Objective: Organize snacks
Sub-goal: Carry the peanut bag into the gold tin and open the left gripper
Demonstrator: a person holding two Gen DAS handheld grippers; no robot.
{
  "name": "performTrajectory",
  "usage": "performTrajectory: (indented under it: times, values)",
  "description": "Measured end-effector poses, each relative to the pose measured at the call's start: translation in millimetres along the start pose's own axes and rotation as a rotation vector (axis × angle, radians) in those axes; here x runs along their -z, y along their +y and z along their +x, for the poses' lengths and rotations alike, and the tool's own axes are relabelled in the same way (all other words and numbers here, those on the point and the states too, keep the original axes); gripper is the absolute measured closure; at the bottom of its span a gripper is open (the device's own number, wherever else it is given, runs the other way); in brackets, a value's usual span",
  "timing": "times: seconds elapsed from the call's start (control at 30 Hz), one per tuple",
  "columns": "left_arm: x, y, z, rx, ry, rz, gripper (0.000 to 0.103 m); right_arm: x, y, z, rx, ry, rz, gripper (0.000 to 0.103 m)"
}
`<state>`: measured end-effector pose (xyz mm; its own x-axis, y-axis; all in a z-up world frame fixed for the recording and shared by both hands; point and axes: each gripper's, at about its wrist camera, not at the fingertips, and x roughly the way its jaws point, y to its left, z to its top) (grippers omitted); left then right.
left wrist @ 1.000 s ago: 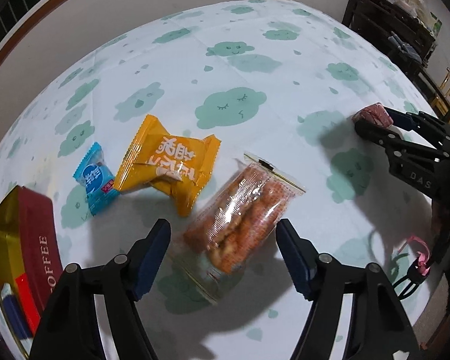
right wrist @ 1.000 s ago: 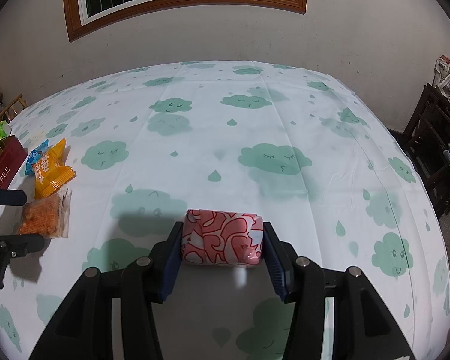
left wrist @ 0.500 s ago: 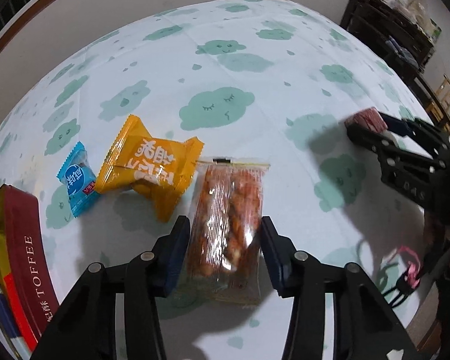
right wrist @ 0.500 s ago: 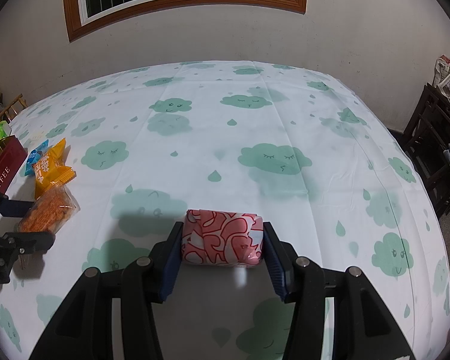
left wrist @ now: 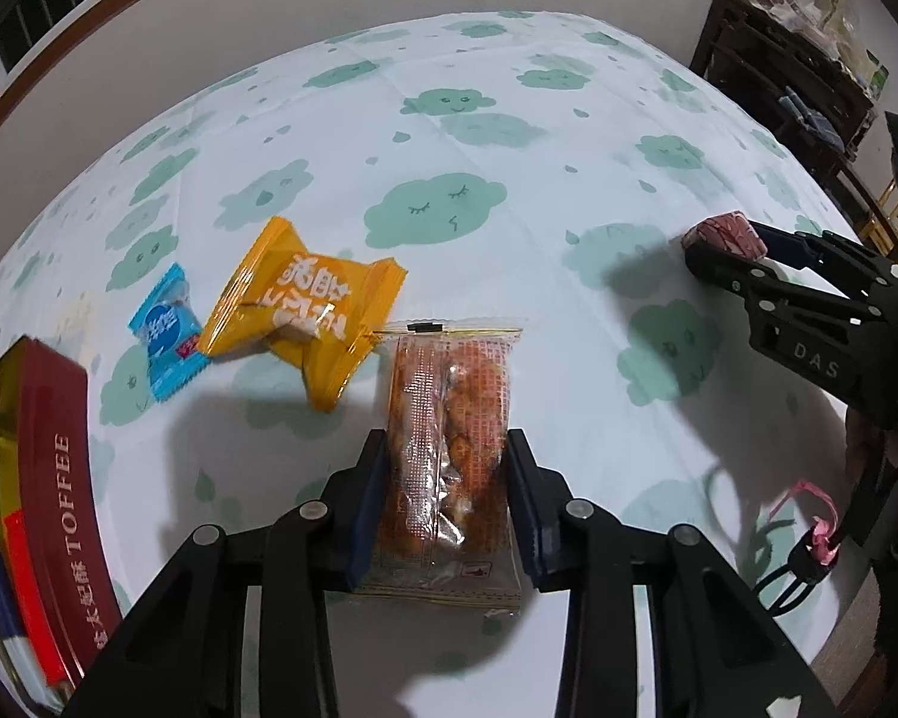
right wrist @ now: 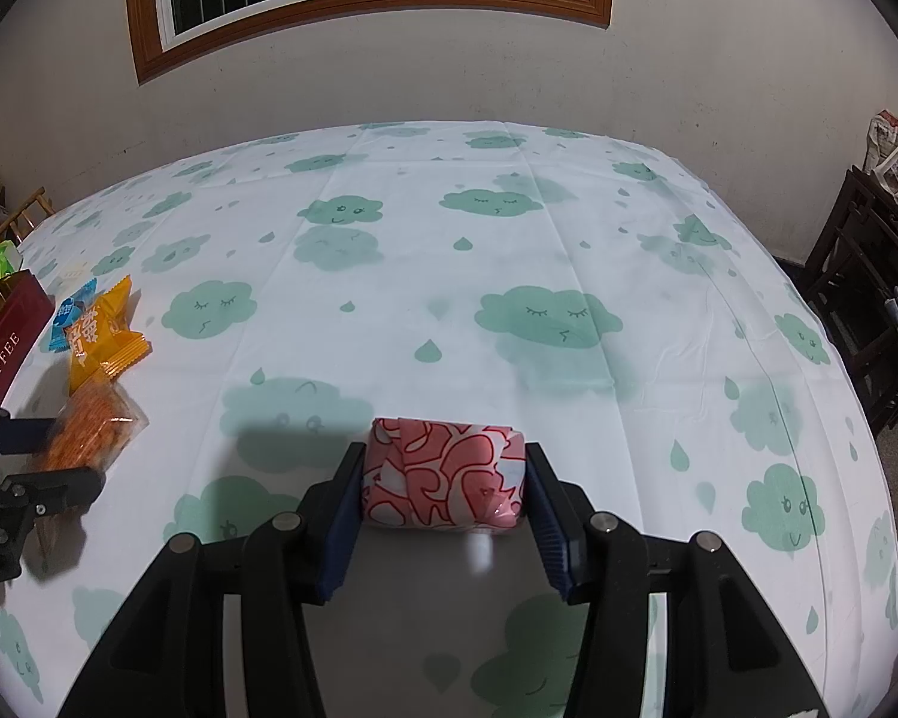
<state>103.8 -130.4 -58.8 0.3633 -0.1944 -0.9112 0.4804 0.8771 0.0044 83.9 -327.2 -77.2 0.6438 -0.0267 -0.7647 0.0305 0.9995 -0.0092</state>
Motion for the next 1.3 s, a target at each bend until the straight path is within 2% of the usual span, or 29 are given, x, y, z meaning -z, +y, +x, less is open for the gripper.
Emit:
performTrajectory:
  times: [0.33,0.57,0.73,1.0,1.3]
  values:
    - [13,8,-29,0.011,-0.044,-0.046,0.069,0,1,0,0.001,0.0,0.0,0.051]
    - [23,30,-65,-0.001,-0.094,-0.099,0.069,0,2,0,0.001,0.0,0.0,0.051]
    - [38,66,-91,-0.064,-0.118,-0.172,0.069,0,1,0,0.001,0.0,0.0,0.051]
    - [72,143,-116,-0.157,-0.117,-0.324,0.069,0,1,0,0.001,0.0,0.0,0.051]
    - [104,200,-122,-0.198,-0.099,-0.438,0.069,0,1,0,0.002,0.0,0.0,0.051]
